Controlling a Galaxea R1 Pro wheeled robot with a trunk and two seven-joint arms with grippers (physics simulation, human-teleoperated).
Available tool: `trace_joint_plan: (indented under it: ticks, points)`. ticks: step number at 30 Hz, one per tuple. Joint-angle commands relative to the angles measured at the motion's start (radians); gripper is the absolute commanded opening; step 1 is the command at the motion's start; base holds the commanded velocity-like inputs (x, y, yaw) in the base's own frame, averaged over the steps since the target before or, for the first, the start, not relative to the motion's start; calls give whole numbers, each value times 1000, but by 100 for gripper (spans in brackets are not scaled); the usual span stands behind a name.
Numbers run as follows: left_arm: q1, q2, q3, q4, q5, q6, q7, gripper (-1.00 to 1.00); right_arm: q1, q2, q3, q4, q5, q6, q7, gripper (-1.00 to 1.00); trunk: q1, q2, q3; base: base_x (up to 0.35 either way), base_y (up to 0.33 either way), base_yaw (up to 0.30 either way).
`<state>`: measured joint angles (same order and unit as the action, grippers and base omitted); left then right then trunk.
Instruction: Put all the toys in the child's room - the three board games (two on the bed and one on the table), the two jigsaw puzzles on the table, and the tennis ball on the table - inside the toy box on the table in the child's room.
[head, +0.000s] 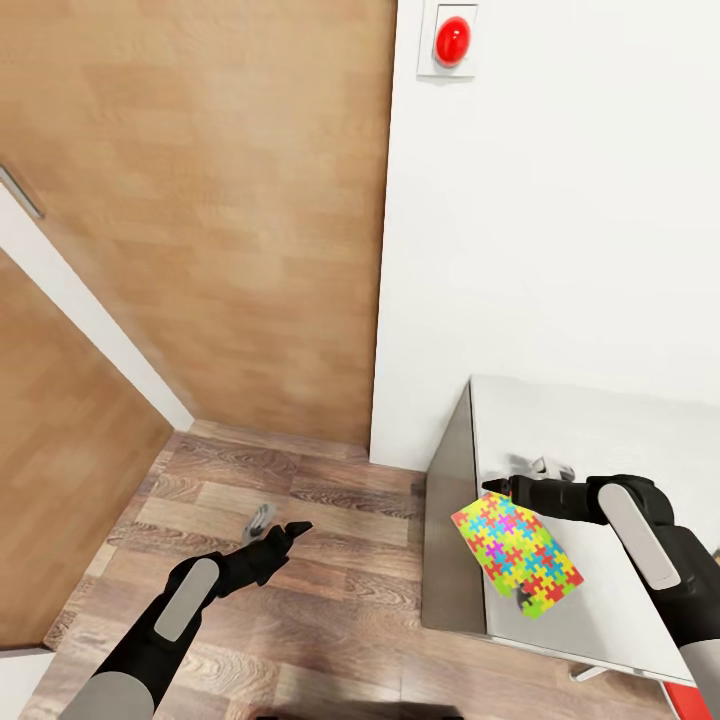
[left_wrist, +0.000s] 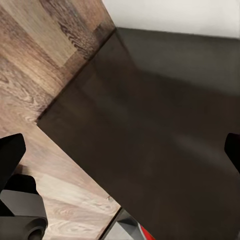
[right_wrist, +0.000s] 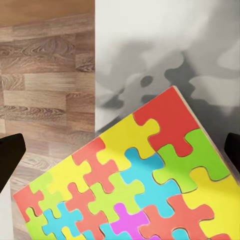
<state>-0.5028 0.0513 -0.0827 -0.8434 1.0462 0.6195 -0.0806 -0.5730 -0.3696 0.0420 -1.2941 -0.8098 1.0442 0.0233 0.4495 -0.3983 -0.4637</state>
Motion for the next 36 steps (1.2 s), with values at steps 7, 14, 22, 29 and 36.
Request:
trace_joint_plan:
  ticks: [7, 14, 22, 29, 36]
  points:
    - [0, 1, -2, 0, 0, 2, -2, 100, -1, -1, 1, -1, 3, 3, 3, 100, 1, -2, -1, 0, 0, 6]
    - [0, 1, -2, 0, 0, 2, -2, 100, -1, -2, 1, -1, 3, 3, 3, 100, 1, -2, -1, 0, 0, 14]
    - [0, 1, -2, 0, 0, 2, -2, 100, -1, -2, 1, -1, 3, 3, 2, 100, 1, -2, 1, 0, 0, 152]
    - [0, 1, -2, 0, 0, 2, -2, 100, -1, -2, 1, -1, 3, 3, 2, 100, 1, -2, 2, 0, 0, 182]
    - [0, 0, -2, 0, 0, 2, -2, 100, -1, -3, 0, -1, 2, 3, 3, 100, 1, -2, 2, 0, 0, 61]
